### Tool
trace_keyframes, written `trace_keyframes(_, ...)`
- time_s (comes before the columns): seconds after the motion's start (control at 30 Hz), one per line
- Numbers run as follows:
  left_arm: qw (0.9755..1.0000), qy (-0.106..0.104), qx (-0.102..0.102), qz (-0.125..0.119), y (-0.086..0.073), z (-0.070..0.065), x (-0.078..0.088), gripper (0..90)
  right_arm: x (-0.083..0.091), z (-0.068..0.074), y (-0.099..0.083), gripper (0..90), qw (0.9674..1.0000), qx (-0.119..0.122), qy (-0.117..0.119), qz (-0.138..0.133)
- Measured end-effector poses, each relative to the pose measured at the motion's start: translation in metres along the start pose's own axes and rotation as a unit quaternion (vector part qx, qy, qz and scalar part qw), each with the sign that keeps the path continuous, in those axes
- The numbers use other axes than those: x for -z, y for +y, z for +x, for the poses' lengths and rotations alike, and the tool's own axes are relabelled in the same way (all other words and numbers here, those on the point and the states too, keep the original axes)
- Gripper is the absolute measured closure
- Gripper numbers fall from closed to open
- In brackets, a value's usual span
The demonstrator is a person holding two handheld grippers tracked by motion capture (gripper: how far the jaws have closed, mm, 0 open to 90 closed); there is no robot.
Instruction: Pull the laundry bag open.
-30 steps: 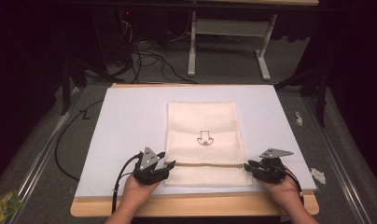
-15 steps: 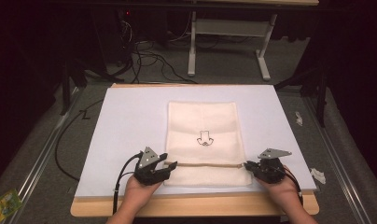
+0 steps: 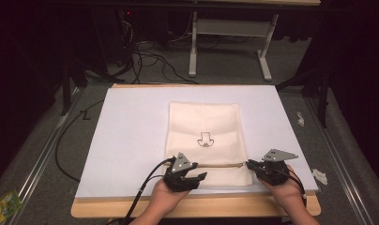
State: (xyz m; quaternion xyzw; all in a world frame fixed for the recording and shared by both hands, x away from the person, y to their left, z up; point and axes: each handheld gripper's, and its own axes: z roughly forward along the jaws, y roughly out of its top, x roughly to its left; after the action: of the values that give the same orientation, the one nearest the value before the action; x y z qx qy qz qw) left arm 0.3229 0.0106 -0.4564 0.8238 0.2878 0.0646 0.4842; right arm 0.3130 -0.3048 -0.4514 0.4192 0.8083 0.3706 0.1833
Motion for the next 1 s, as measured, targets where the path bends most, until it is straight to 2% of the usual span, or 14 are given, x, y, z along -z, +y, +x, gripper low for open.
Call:
trace_keyframes(0.1,0.9995,-0.026,0.012,-0.01,0.013,-0.014,-0.023,50.7,0.0,0.001,0.001,84.6,1.0,0.005,0.004,-0.004)
trace_keyframes(0.13,0.9995,-0.026,0.012,-0.01,0.013,-0.014,-0.023,51.3,0.0,0.001,0.001,84.6,1.0,0.005,0.004,-0.004)
trace_keyframes(0.27,0.9994,-0.035,0.008,0.003,0.021,-0.026,-0.05,54.6,0.002,0.001,0.002,84.6,0.9999,0.008,0.008,-0.008)
trace_keyframes(0.3,0.9993,-0.036,0.007,0.011,0.024,-0.03,-0.062,57.7,0.004,0.002,0.003,84.7,0.9998,0.009,0.009,-0.012)
trace_keyframes(0.33,0.9993,-0.036,0.007,0.011,0.024,-0.03,-0.062,59.7,0.004,0.002,0.003,84.7,0.9998,0.009,0.009,-0.012)
trace_keyframes(0.43,0.9994,-0.03,0.007,0.018,0.03,-0.038,-0.078,61.5,0.005,0.003,0.003,84.8,0.9998,0.011,0.009,-0.016)
trace_keyframes(0.53,0.9996,-0.019,0.009,0.02,0.033,-0.041,-0.086,64.0,0.006,0.003,0.004,84.9,0.9996,0.015,0.01,-0.021)
trace_keyframes(0.7,0.9999,-0.012,0.005,0.004,0.035,-0.043,-0.093,73.4,0.006,0.002,0.005,85.0,0.9996,0.007,0.015,-0.023)
trace_keyframes(0.83,0.9999,-0.015,0.007,0.001,0.035,-0.043,-0.096,76.2,0.006,0.003,0.005,85.0,0.9996,0.007,0.015,-0.023)
trace_keyframes(0.93,0.9999,-0.014,0.007,0.0,0.036,-0.044,-0.098,81.8,0.006,0.004,0.006,85.0,0.9996,0.007,0.015,-0.024)
trace_keyframes(1.0,0.9997,-0.021,0.01,-0.002,0.036,-0.042,-0.098,85.8,0.006,0.004,0.006,85.0,0.9995,0.008,0.015,-0.025)
